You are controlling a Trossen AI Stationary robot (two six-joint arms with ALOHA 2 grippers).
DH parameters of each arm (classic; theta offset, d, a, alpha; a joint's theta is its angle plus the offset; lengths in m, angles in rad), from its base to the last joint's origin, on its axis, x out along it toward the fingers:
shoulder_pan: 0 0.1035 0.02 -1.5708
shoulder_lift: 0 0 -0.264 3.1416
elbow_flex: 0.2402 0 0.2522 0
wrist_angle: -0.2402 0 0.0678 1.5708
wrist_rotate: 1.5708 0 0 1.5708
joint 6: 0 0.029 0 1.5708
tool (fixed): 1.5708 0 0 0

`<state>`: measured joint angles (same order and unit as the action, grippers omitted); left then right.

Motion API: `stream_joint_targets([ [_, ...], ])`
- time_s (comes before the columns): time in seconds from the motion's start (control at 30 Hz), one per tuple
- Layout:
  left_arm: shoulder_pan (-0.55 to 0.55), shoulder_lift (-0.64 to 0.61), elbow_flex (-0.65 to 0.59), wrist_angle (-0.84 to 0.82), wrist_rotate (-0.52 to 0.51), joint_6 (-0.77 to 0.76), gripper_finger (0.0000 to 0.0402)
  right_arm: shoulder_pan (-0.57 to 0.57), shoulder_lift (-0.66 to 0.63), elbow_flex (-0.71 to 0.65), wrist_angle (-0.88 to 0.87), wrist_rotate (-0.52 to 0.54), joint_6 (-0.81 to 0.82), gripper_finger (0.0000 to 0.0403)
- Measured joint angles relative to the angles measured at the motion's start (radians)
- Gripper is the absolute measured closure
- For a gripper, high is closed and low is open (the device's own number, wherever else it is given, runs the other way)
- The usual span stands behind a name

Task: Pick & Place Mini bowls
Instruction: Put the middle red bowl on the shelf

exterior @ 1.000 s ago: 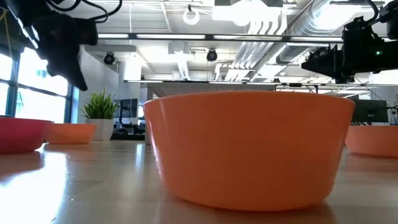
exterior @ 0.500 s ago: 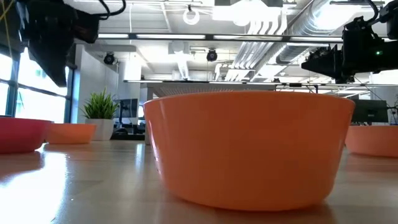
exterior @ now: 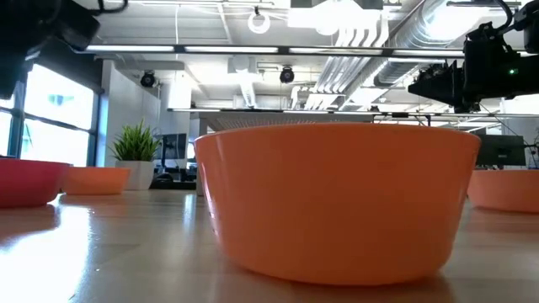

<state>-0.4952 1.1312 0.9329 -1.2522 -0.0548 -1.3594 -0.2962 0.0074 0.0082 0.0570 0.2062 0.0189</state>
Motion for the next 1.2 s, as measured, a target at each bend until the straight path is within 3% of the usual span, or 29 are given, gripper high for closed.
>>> stream_joint_targets([
  [0.2, -0.071, 0.061, 0.000, 0.032, 0.041, 0.016, 0.0381, 0.000, 0.000, 0.000, 0.002, 0.000, 0.000, 0.0402],
  [0.57, -0.069, 0.296, 0.000, 0.156, 0.093, 0.262, 0.0267, 0.000, 0.000, 0.000, 0.005, 0.000, 0.000, 0.0402],
  [0.83, -0.068, 0.316, -0.001, 0.154, 0.023, 0.300, 0.0260, 0.000, 0.000, 0.000, 0.007, 0.000, 0.000, 0.0402],
  [1.2, -0.068, 0.363, -0.048, 0.244, 0.047, 0.308, 0.0260, 0.000, 0.000, 0.000, 0.007, 0.000, 0.000, 0.0402],
])
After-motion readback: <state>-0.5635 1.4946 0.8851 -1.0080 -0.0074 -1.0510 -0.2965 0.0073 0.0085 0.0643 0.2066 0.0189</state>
